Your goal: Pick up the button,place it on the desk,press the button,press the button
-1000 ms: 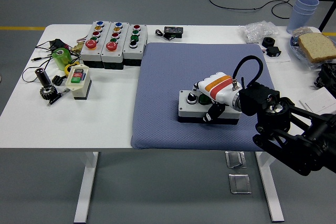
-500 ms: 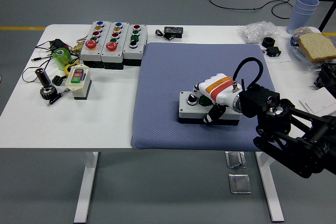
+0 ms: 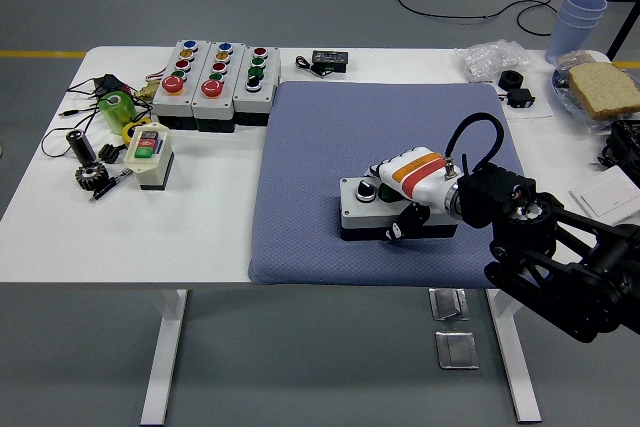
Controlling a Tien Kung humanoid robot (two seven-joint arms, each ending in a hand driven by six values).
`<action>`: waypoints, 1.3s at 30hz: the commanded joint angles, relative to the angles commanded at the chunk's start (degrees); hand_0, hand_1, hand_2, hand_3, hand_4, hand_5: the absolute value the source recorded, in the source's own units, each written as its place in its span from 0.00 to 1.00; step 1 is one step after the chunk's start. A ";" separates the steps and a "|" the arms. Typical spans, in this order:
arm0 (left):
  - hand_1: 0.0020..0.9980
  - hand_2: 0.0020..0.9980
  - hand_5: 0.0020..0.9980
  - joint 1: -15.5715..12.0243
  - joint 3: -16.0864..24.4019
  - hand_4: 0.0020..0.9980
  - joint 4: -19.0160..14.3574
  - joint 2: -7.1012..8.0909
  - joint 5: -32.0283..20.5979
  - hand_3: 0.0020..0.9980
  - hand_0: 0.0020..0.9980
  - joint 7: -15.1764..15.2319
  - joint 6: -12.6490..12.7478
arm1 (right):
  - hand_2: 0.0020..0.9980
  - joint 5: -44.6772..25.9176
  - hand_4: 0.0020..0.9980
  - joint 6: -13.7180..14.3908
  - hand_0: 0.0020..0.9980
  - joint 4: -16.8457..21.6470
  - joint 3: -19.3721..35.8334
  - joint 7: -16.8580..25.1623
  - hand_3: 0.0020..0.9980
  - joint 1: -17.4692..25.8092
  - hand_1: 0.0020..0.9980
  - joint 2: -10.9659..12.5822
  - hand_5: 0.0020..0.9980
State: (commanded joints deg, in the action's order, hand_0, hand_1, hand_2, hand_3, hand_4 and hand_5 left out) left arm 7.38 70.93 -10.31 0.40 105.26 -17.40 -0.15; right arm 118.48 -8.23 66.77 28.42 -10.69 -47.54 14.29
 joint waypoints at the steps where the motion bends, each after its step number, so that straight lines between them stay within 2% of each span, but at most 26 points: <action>1: 0.61 0.60 0.86 0.03 -0.01 0.31 0.00 0.01 -0.06 0.56 0.65 0.00 0.02 | 0.88 -0.39 0.99 -0.02 0.84 0.07 0.00 0.01 0.88 0.01 0.79 0.02 0.35; 2: 0.61 0.60 0.86 0.03 -0.02 0.31 0.00 0.01 -0.07 0.56 0.65 0.01 0.02 | 0.94 -0.50 0.99 -0.02 0.90 0.09 0.00 0.01 0.92 0.02 0.86 0.03 0.36; 7: 0.61 0.60 0.86 0.19 -0.04 0.31 0.00 0.02 -0.19 0.56 0.65 0.02 0.07 | 0.94 -2.56 0.99 -0.19 0.90 0.73 0.54 -0.40 0.92 0.13 0.86 0.23 0.36; 8: 0.61 0.60 0.86 0.24 -0.03 0.31 0.00 0.03 -0.17 0.57 0.65 0.02 0.08 | 0.97 -3.16 1.00 -0.07 0.93 1.11 0.79 -0.43 0.97 0.15 0.89 0.35 0.36; 20: 0.61 0.60 0.86 0.48 -0.16 0.31 0.00 0.10 -0.25 0.57 0.65 0.03 0.10 | 0.99 -4.36 1.00 1.50 0.94 2.04 1.87 -0.56 0.98 0.30 0.90 0.08 0.36; 33: 0.61 0.60 0.86 0.53 -0.32 0.32 0.00 0.05 -0.23 0.57 0.65 -0.01 0.11 | 0.99 -3.31 1.00 4.50 0.94 0.17 3.04 -1.71 0.99 0.34 0.90 -1.73 0.36; 39: 0.61 0.60 0.86 0.56 -0.38 0.31 0.00 0.09 -0.34 0.57 0.65 0.02 0.15 | 0.99 -3.55 1.00 3.79 0.94 1.44 3.85 -1.93 0.99 0.71 0.90 -1.01 0.36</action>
State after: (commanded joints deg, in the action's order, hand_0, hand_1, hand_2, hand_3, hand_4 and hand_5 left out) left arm 7.94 70.55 -10.31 0.49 104.92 -17.39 0.00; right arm 114.92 -4.44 68.20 32.27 -12.62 -46.82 13.29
